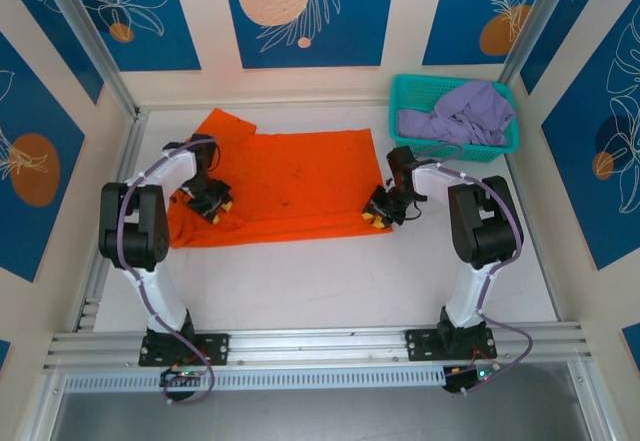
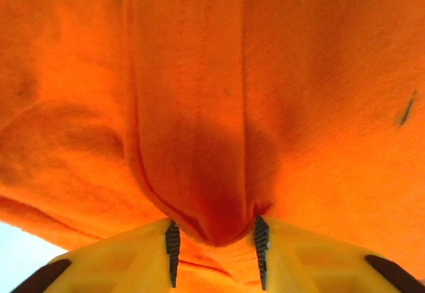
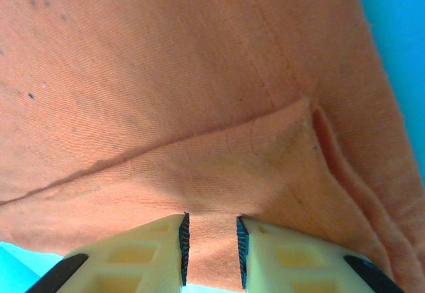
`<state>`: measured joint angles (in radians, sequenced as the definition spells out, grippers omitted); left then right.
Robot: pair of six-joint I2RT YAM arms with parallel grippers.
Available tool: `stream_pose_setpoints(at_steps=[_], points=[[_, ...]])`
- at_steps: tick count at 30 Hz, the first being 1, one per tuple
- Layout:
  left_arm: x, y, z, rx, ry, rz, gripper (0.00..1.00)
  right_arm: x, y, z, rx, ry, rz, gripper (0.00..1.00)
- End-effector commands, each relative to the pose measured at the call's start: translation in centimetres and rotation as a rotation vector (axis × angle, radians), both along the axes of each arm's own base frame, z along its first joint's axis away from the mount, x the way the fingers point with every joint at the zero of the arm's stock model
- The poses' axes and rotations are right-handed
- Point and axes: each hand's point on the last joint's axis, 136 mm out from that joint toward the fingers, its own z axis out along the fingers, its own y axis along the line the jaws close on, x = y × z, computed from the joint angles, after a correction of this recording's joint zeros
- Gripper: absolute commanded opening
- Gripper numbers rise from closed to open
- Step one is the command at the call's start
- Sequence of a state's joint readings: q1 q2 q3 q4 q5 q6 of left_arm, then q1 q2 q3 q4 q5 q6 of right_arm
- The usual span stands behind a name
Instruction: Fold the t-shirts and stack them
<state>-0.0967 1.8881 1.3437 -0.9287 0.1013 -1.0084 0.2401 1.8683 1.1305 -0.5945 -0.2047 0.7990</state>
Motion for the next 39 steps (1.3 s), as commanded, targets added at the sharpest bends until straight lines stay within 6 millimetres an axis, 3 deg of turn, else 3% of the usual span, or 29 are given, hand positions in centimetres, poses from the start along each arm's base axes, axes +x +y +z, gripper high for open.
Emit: stream_pose_setpoints(at_steps=[1, 7, 15, 17, 19, 22, 23, 26, 28, 31, 33, 35, 39], points=[[0.8, -0.5, 0.4, 0.005, -0.009, -0.043, 0.25, -0.9, -0.8, -0.4, -0.05, 0.033, 0.009, 0.3], [2.4, -1.3, 1.4, 0.048, -0.043, -0.162, 0.04, -1.1, -0.8, -0.5, -0.053, 0.035, 0.01, 0.3], [4.8, -3.8, 1.9, 0.179, -0.076, -0.429, 0.04, -1.2, -0.7, -0.7, -0.05, 0.042, 0.013, 0.29], [5.6, -4.5, 1.7, 0.212, -0.084, -0.494, 0.16, -1.3, -0.8, -0.8, -0.052, 0.046, 0.013, 0.29], [6.2, -5.1, 1.6, 0.258, -0.07, -0.569, 0.44, -1.3, -0.9, -0.8, -0.053, 0.049, 0.016, 0.3], [7.1, -5.1, 3.0, 0.338, -0.092, -0.638, 0.64, -1.3, -0.9, -0.6, -0.056, 0.05, 0.018, 0.3], [7.3, -4.4, 3.9, 0.367, -0.102, -0.63, 0.69, -1.3, -1.0, -0.5, -0.059, 0.049, 0.015, 0.29], [7.2, -2.5, 7.8, 0.426, -0.149, -0.565, 0.69, -1.0, -1.2, 0.4, -0.063, 0.026, 0.001, 0.3], [6.3, -1.7, 9.8, 0.415, -0.181, -0.509, 0.66, -0.7, -1.3, 1.3, -0.066, 0.0, -0.011, 0.3], [3.5, -1.8, 10.2, 0.282, -0.191, -0.441, 0.41, -0.1, -1.1, 2.9, -0.048, -0.066, -0.016, 0.3], [1.1, -3.0, 9.2, 0.136, -0.196, -0.422, 0.33, 0.1, -0.9, 3.9, -0.03, -0.108, -0.017, 0.3], [-1.4, -3.9, 7.7, 0.036, -0.191, -0.423, 0.31, 0.1, -0.5, 4.6, -0.006, -0.145, -0.011, 0.3], [-5.1, -3.3, 4.5, -0.006, -0.16, -0.438, 0.26, -0.8, 0.9, 4.7, 0.048, -0.182, 0.024, 0.3]])
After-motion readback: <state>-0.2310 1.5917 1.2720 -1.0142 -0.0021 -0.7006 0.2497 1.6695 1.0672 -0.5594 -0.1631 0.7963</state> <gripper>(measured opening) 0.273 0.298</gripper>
